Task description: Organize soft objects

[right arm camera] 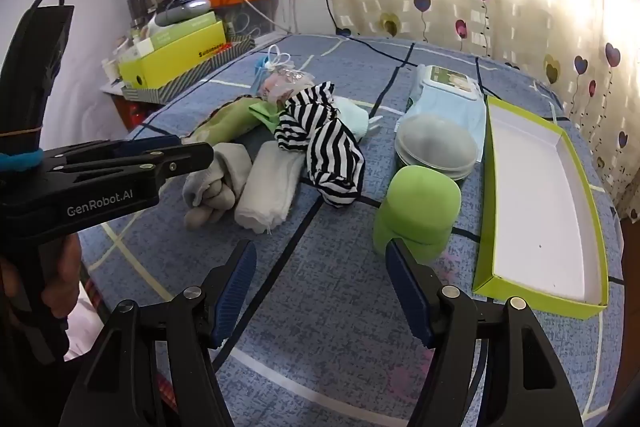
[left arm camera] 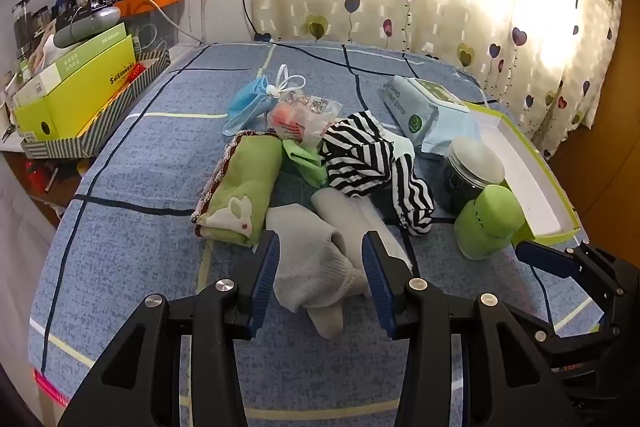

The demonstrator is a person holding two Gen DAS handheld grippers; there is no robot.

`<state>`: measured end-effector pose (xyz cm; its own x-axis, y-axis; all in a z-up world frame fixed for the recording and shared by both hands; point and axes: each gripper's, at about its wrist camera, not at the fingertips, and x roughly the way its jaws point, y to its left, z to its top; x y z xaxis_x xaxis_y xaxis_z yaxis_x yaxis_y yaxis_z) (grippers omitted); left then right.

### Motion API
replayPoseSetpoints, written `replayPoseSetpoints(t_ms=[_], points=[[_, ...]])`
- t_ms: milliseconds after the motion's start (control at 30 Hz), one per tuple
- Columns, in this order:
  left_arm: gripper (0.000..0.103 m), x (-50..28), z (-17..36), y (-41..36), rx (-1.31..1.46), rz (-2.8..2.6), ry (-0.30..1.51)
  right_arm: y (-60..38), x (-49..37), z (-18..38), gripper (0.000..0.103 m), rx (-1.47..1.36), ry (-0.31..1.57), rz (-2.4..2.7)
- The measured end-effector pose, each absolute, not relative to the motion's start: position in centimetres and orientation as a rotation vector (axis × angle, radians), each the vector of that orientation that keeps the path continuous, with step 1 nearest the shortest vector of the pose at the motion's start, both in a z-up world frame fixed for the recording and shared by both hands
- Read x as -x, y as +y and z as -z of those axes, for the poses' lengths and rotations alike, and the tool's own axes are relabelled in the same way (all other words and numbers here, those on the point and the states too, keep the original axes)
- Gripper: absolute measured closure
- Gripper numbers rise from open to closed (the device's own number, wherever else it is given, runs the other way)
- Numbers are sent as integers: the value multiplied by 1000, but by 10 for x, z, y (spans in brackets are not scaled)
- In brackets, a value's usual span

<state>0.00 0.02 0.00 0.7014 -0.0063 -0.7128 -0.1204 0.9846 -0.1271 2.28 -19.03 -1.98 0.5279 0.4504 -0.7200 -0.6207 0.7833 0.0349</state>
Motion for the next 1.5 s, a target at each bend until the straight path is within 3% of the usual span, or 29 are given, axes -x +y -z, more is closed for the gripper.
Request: replayPoseSetpoints(t_ms=[1500], points=[[59, 9, 3, 5, 189, -46, 788, -183, -23, 20, 36, 238, 781, -663]])
